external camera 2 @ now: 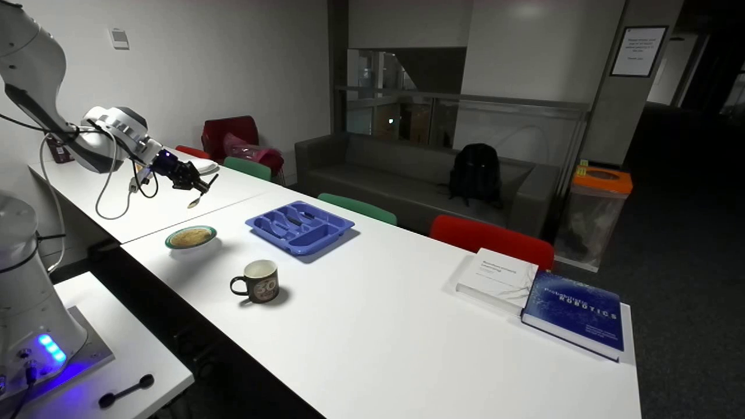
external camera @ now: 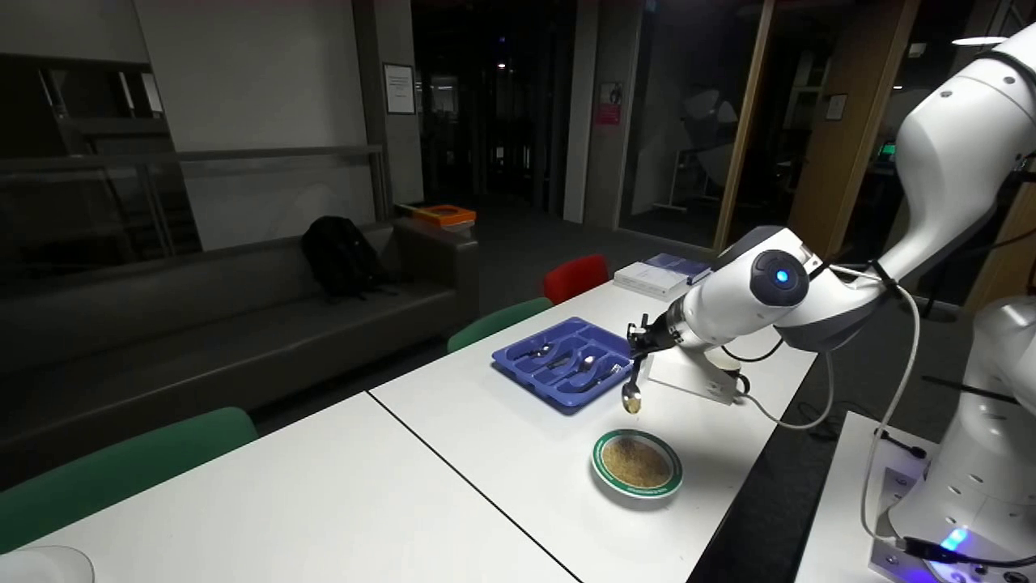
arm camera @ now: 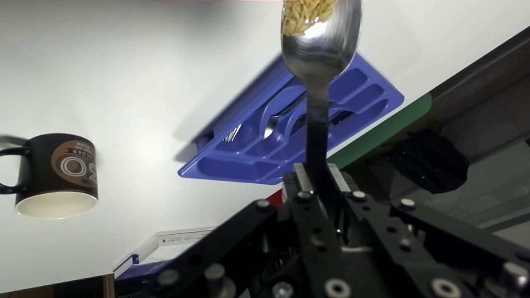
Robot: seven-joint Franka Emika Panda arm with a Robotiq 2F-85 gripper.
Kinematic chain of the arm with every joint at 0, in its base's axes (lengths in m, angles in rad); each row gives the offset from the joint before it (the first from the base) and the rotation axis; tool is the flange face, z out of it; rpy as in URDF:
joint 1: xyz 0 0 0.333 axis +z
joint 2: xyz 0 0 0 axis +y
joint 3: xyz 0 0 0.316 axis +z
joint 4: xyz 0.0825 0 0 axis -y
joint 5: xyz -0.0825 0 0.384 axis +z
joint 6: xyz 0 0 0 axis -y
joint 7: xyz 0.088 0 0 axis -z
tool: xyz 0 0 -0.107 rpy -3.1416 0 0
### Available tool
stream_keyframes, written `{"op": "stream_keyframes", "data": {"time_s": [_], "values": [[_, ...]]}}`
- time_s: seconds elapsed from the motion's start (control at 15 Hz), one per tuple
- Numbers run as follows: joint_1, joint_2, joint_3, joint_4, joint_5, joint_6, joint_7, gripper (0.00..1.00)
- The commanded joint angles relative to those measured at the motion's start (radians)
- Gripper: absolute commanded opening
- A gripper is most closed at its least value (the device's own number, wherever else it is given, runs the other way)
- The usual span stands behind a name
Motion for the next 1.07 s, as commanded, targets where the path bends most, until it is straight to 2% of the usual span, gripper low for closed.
{"op": "stream_keyframes", "data": {"time_s": [0.0, 0.8, 1.0], "values": [[0.011, -0.096, 0.011, -0.060, -0.057, -0.009, 0.050, 0.03], [0.037, -0.188, 0.026, -0.106, -0.123, -0.017, 0.082, 0.03], [0.040, -0.198, 0.018, -0.110, -0.111, -0.002, 0.076, 0.03]]}}
